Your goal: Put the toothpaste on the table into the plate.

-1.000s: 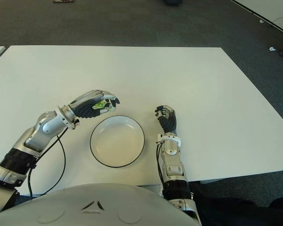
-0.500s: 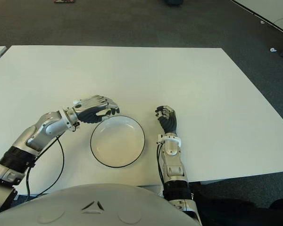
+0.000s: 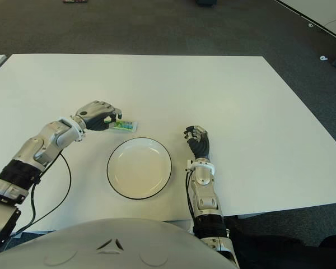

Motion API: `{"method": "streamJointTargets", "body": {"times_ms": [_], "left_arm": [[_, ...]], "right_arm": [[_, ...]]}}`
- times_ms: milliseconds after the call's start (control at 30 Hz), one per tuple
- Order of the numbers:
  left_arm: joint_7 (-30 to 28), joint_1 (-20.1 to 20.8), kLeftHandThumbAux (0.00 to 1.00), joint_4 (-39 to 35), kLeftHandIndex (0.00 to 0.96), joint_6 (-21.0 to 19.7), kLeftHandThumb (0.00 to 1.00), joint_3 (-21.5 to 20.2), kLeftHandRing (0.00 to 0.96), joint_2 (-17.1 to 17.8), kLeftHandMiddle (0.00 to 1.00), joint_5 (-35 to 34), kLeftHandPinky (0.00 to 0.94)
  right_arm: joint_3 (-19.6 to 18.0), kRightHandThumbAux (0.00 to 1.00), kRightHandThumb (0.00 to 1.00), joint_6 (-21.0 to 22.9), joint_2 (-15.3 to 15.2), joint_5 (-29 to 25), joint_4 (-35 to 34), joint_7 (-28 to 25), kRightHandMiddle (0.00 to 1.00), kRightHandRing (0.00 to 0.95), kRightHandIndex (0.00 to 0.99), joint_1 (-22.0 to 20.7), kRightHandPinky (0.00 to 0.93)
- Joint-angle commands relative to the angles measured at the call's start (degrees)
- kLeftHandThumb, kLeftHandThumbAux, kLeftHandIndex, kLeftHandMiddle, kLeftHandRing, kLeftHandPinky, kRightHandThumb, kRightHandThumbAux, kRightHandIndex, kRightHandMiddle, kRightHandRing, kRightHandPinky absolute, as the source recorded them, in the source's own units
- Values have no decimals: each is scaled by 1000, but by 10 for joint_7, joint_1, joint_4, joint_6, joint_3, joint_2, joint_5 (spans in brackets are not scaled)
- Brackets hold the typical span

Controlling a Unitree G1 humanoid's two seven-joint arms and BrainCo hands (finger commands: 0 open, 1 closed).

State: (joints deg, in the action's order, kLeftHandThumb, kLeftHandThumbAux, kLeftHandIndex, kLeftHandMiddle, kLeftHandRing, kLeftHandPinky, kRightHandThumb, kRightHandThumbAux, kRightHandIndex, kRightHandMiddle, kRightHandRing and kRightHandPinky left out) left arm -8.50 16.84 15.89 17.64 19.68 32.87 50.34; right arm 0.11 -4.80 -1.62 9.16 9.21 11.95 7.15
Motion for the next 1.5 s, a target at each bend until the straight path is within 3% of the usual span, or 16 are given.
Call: {"method": "streamJointTargets", "body": {"times_ms": [33, 333, 533, 767, 1033, 1233, 1333, 1500], "left_arm": [[6, 14, 333, 9, 326, -31, 642, 18, 367, 10, 413, 36, 352], [12, 23, 285, 31, 152, -63, 668, 17, 215, 12, 238, 29, 213], [8, 25, 269, 32, 97, -93, 649, 19, 177, 15, 198, 34, 205], [-31, 19, 267, 13, 53, -122, 636, 20, 102, 26, 132, 26, 134], [-109, 19, 275, -5, 27, -139, 639, 25, 66, 35, 89, 4, 145], [-197, 10, 292, -42, 32, -164, 714, 22, 101, 46, 85, -21, 203], [-257, 5, 301, -72, 29, -181, 731, 24, 102, 57, 82, -29, 187], [-355, -5, 314, -142, 6, -225, 682, 25, 76, 71, 69, -31, 162]], "right_arm": [[1, 729, 709, 5, 0, 6, 2, 1, 504, 507, 427, 1, 516], [0, 729, 709, 0, 0, 4, 4, 1, 499, 503, 426, 1, 515], [0, 730, 708, 1, 1, 5, 3, 2, 500, 505, 426, 1, 517], [1, 730, 708, 5, 0, 6, 0, 2, 499, 504, 426, 2, 514], [0, 730, 709, 9, 0, 6, -3, 3, 483, 491, 426, 2, 503], [1, 730, 708, 6, -1, 5, -2, 1, 489, 498, 426, 1, 518], [1, 730, 708, 4, -1, 5, -2, 1, 492, 502, 425, 0, 519], [1, 730, 708, -8, -1, 3, 1, 1, 492, 503, 425, 0, 517]]}}
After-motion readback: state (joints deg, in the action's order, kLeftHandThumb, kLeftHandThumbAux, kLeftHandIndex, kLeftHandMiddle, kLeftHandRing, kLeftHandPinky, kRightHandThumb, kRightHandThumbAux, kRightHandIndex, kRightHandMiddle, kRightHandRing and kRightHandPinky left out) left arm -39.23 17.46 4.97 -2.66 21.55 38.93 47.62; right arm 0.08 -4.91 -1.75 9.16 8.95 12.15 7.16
